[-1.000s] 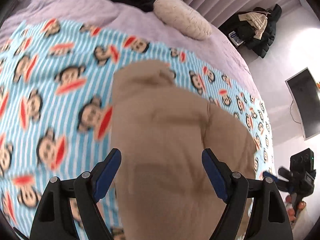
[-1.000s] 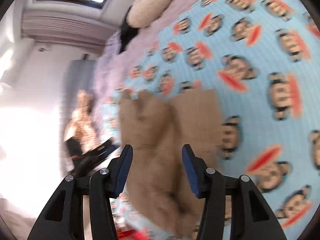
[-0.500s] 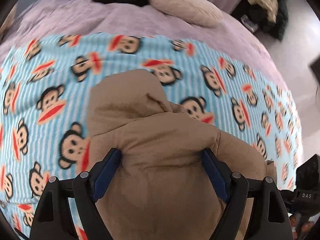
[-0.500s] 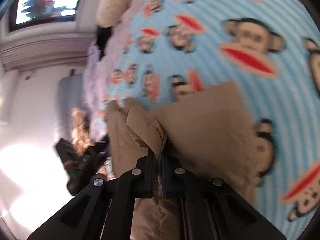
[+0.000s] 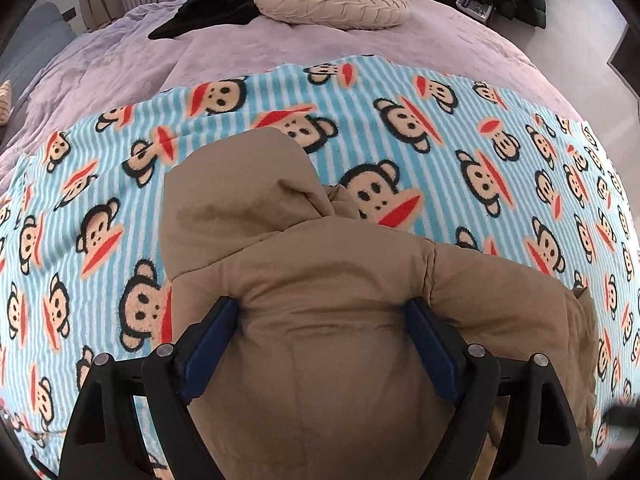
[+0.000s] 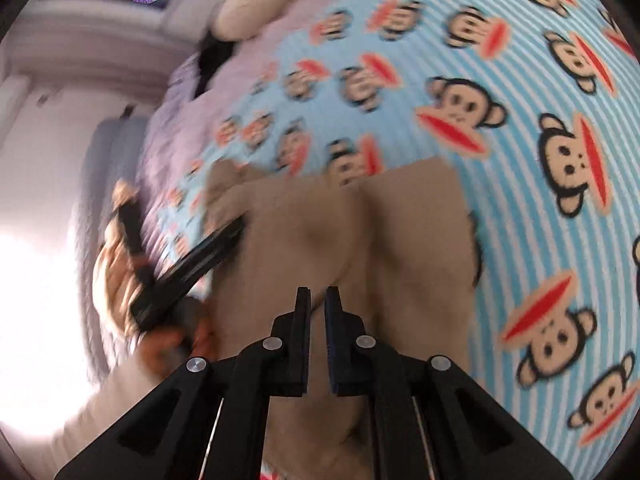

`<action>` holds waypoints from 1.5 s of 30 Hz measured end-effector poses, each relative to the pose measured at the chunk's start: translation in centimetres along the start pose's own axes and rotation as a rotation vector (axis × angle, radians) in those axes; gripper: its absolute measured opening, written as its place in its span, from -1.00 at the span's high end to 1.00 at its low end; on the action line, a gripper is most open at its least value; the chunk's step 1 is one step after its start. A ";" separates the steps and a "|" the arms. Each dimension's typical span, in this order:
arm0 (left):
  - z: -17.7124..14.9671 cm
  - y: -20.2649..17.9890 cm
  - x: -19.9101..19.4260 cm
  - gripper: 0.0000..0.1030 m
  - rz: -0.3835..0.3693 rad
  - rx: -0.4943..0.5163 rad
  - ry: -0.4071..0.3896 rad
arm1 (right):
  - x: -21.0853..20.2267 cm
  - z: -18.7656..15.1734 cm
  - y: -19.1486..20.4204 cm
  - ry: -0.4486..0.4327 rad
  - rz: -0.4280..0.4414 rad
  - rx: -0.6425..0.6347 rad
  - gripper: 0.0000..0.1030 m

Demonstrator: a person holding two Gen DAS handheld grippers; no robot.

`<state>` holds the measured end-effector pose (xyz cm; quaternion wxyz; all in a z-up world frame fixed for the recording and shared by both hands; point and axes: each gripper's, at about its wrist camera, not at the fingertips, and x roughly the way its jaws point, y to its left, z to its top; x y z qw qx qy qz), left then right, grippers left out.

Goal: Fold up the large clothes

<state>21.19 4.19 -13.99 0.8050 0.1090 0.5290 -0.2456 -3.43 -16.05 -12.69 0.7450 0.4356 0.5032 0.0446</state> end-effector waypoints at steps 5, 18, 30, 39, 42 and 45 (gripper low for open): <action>0.0 0.2 -2.0 -0.67 0.001 -0.009 -0.007 | 2.0 -5.4 0.0 0.113 -0.142 -0.082 0.84; -13.6 2.5 -10.0 -0.67 -0.020 0.002 0.090 | 1.9 -8.1 -0.9 0.093 -0.252 -0.048 0.94; -16.6 2.2 -11.2 -0.70 0.001 -0.061 0.123 | -0.7 -10.3 1.0 0.060 -0.305 -0.051 0.88; -17.0 2.3 -12.3 -0.70 0.022 -0.078 0.123 | -0.2 -10.6 1.7 0.080 -0.323 -0.070 0.88; -17.2 1.8 -13.3 -0.70 0.034 -0.070 0.114 | -0.5 -10.9 1.4 0.070 -0.311 -0.059 0.88; -17.4 1.3 -14.8 -0.70 0.037 -0.066 0.092 | -1.5 -11.3 1.7 0.051 -0.297 -0.061 0.88</action>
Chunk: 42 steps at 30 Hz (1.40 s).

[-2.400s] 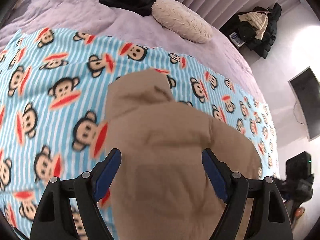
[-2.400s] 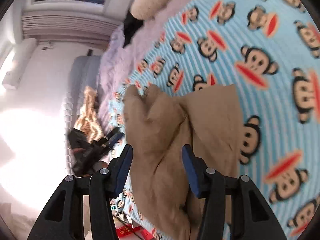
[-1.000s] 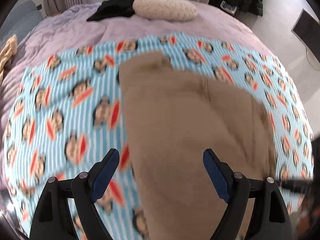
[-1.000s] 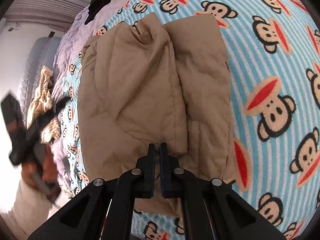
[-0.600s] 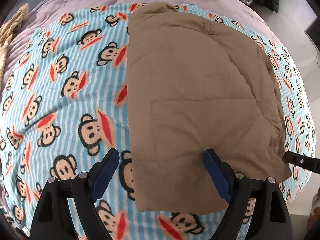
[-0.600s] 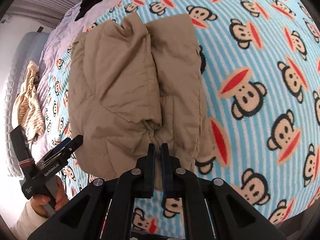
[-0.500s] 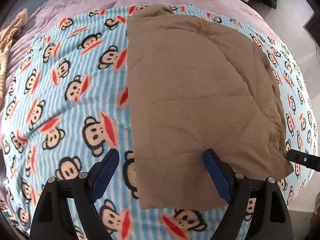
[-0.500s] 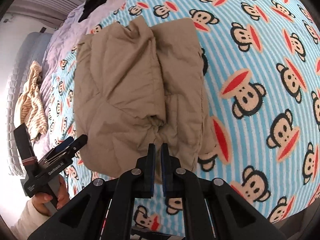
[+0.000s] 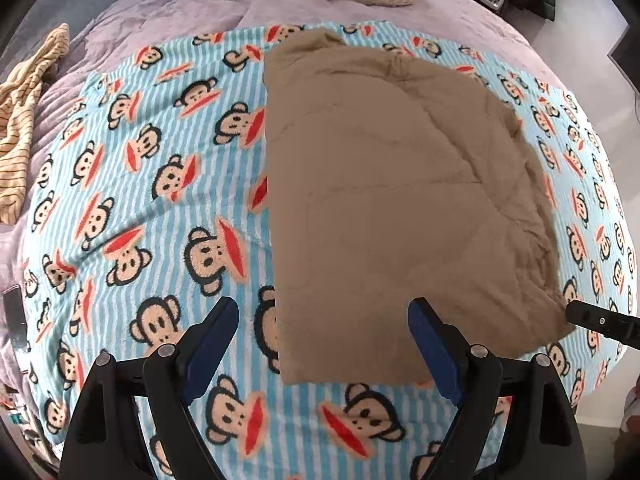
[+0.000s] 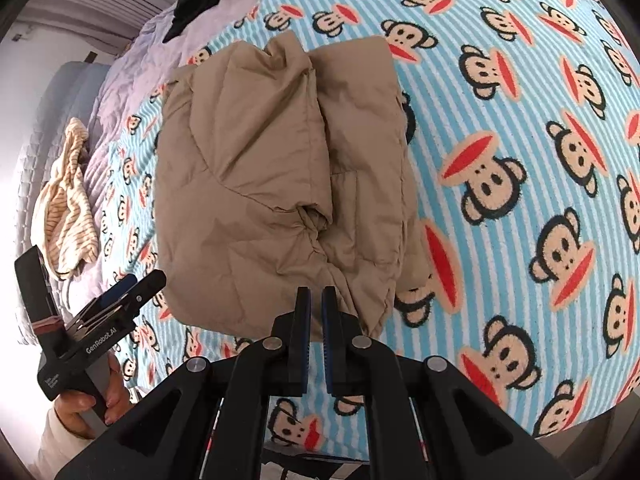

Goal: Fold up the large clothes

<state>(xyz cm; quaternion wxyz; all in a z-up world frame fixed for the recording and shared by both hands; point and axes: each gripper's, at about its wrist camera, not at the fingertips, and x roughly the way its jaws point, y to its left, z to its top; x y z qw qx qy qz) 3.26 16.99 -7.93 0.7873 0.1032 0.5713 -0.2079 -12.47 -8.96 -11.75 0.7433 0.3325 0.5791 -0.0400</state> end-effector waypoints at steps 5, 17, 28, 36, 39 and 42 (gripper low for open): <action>-0.8 -0.7 -2.5 -0.70 0.014 -0.022 -0.034 | -1.9 -0.9 0.4 -0.030 -0.019 -0.035 0.88; -5.8 -3.0 -9.9 -0.70 0.040 -0.055 -0.137 | -6.0 -4.4 1.5 -0.080 -0.030 -0.115 0.88; -6.3 -2.8 -15.0 -1.00 0.102 -0.081 -0.218 | -10.3 -5.1 4.9 -0.182 -0.083 -0.207 0.73; -4.1 -1.1 -17.5 -1.00 0.135 -0.089 -0.274 | -12.5 -4.7 8.8 -0.296 -0.147 -0.250 -0.44; -3.6 -0.7 -18.0 -1.00 0.129 -0.094 -0.280 | -12.9 -4.7 9.7 -0.325 -0.178 -0.260 -0.73; -3.2 -0.5 -18.1 -1.00 0.118 -0.096 -0.271 | -13.2 -4.4 10.3 -0.356 -0.210 -0.261 -1.00</action>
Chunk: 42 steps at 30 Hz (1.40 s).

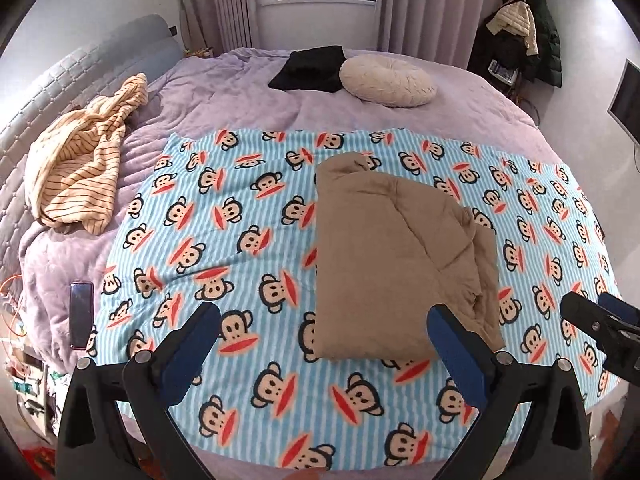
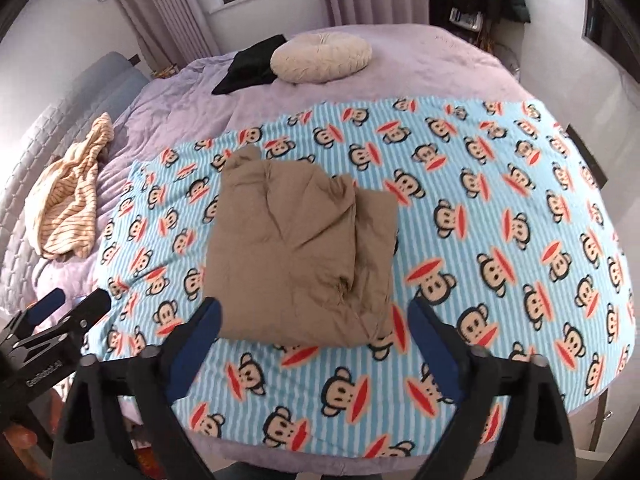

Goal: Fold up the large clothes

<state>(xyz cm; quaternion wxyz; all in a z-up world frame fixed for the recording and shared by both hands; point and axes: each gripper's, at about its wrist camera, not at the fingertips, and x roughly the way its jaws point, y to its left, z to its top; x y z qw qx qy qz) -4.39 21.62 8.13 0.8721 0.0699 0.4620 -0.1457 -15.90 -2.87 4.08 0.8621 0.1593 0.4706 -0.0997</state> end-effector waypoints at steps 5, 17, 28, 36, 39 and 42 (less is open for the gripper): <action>0.2 -0.1 0.0 -1.00 0.004 0.003 0.002 | -0.5 0.5 0.5 -0.041 -0.041 -0.013 -0.99; 0.9 -0.1 0.2 -1.00 0.011 0.006 0.002 | -0.6 1.1 1.0 -0.017 -0.058 -0.026 -0.99; 1.0 -0.2 0.1 -1.00 0.014 0.009 -0.001 | -0.4 1.4 0.6 -0.016 -0.055 -0.032 -1.00; 1.1 0.0 0.0 -1.00 0.017 0.005 -0.001 | -0.4 1.6 0.5 -0.014 -0.053 -0.034 -1.00; 1.2 0.2 0.0 -1.00 0.019 0.003 -0.001 | -0.4 1.4 0.5 -0.014 -0.053 -0.033 -1.00; 1.1 0.4 -0.2 -1.00 0.020 0.000 0.000 | -0.5 1.4 0.6 -0.014 -0.053 -0.032 -0.99</action>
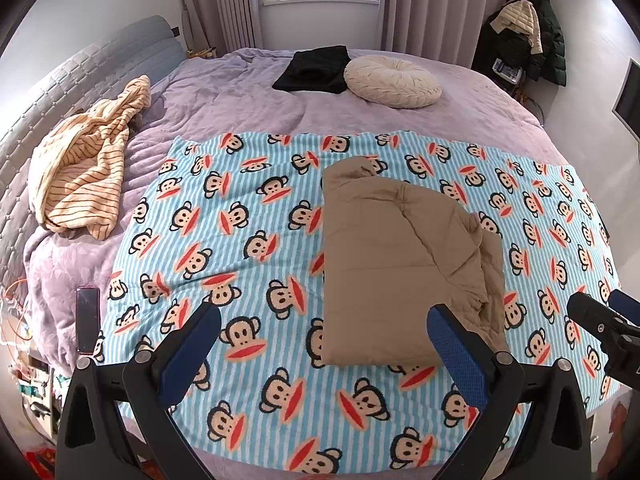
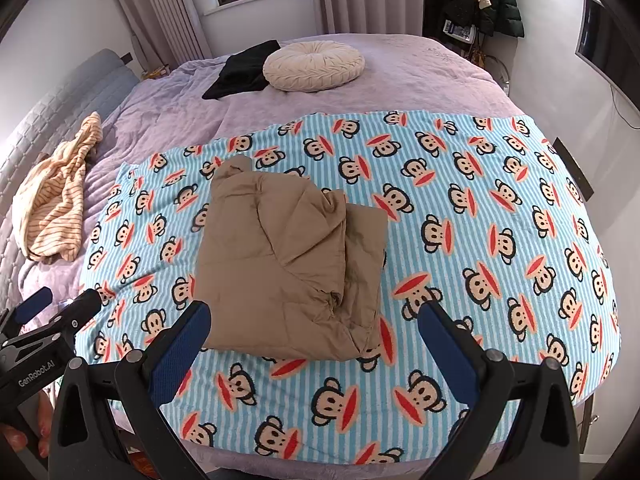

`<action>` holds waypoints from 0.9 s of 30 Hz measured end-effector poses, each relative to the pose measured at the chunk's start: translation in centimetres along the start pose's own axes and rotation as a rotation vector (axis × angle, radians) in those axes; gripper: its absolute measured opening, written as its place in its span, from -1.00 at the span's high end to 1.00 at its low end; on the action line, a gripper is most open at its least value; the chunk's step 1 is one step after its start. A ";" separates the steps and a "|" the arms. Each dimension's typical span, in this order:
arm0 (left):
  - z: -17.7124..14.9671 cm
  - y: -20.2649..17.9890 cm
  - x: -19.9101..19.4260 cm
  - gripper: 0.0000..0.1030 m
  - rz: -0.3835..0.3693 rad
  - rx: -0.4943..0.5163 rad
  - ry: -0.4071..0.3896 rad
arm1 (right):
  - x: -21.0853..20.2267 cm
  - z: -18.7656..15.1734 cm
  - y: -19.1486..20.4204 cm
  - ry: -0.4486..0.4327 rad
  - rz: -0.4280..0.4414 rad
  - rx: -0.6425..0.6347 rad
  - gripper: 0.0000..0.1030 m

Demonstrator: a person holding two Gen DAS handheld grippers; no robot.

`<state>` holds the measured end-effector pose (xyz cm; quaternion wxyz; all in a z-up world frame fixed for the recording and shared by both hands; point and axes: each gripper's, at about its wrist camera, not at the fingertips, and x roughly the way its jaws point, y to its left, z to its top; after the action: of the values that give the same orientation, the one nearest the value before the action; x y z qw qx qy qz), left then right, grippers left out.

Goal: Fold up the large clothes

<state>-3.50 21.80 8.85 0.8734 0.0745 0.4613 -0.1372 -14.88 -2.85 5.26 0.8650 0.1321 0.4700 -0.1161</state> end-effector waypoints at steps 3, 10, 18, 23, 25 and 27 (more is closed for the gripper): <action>-0.1 0.1 -0.1 -1.00 0.002 -0.002 -0.001 | 0.0 0.0 0.0 0.001 0.001 0.001 -1.00; -0.6 0.2 -0.2 -1.00 0.008 -0.015 -0.001 | 0.0 0.0 0.0 0.000 0.001 0.000 -0.99; -0.4 0.3 -0.2 -1.00 0.006 -0.013 -0.001 | -0.1 0.0 0.1 0.000 -0.001 0.001 -0.99; -0.6 0.4 -0.2 -1.00 0.009 -0.015 -0.002 | 0.0 0.0 0.1 0.001 0.000 0.002 -1.00; -0.6 0.4 -0.3 -1.00 0.009 -0.015 -0.002 | 0.0 0.0 0.0 0.002 0.002 0.002 -0.99; -0.6 0.4 -0.3 -1.00 0.009 -0.016 -0.002 | -0.1 -0.1 0.2 0.002 0.001 0.002 -1.00</action>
<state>-4.04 22.35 8.72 0.8750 0.0696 0.4611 -0.1298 -14.91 -2.60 5.28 0.8644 0.1334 0.4706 -0.1163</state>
